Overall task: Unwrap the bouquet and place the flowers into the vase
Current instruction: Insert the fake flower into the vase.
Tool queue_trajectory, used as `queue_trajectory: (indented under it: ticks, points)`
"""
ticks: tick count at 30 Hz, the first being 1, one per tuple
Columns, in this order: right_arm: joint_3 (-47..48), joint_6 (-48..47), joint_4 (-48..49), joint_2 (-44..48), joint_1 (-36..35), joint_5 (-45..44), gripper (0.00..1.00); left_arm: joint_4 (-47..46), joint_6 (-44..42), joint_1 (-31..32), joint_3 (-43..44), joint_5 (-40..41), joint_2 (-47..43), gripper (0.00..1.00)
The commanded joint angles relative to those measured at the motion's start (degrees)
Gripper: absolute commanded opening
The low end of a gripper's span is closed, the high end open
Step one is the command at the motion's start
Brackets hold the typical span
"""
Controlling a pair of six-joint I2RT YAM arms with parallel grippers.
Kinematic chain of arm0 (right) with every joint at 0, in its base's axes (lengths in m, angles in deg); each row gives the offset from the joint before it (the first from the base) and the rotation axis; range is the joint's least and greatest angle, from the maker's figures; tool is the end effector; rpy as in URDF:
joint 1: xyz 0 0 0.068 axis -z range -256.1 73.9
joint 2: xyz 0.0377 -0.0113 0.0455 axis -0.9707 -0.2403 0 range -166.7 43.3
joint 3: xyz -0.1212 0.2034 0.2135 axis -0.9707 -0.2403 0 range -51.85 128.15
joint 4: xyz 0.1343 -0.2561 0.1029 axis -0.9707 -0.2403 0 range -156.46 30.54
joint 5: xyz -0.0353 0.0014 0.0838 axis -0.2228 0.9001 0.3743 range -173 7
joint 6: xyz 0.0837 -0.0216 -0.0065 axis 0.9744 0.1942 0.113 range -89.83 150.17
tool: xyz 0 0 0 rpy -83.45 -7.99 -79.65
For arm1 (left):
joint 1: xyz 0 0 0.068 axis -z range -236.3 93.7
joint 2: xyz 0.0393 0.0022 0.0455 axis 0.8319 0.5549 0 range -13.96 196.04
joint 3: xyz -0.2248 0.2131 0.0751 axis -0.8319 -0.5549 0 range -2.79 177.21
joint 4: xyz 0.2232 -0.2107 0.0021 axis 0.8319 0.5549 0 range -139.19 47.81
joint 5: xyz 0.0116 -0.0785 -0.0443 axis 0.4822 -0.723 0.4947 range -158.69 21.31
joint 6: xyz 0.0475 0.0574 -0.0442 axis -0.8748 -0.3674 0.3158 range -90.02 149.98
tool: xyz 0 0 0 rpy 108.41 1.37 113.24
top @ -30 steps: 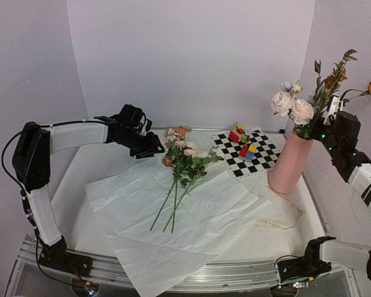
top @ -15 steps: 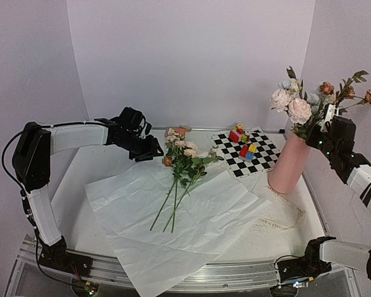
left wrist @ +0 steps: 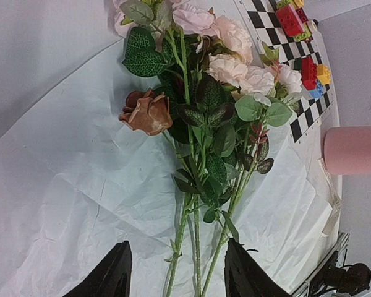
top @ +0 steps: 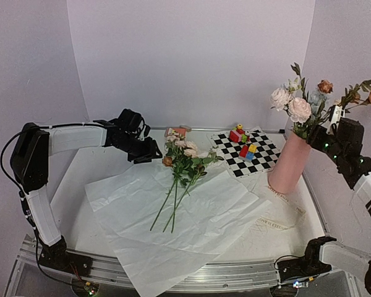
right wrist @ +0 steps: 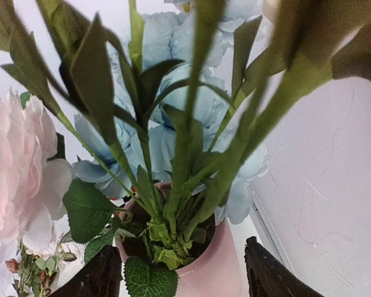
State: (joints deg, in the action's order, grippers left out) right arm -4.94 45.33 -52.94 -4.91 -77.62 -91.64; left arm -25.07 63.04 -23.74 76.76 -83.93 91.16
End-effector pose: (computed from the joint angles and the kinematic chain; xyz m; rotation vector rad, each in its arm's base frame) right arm 0.2563 -0.0047 0.4126 0.2966 1.4519 0.1244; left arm 0.3997 -0.2791 0.2288 0.1151 2.5744 -0.8012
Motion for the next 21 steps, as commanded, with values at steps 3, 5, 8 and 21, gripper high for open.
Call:
queue_trajectory:
  ticks: [3,5,8,21]
  points:
    - [2.94,1.71,-3.37,-0.55,0.29,0.63,0.73,-0.65,0.31,-0.30,-1.04,0.47,-3.70,0.53]
    - [2.81,2.45,-4.36,-0.97,0.29,1.31,0.75,-0.65,0.34,-0.30,-1.41,0.48,-3.92,0.53]
    - [2.12,4.55,-5.85,-1.77,0.29,1.82,0.78,-0.65,0.34,-0.30,-1.60,0.56,-3.99,0.53]
    - [-3.63,11.01,-9.31,-0.35,0.29,10.14,0.79,-0.81,0.14,-0.30,-1.06,0.58,-3.22,0.54]
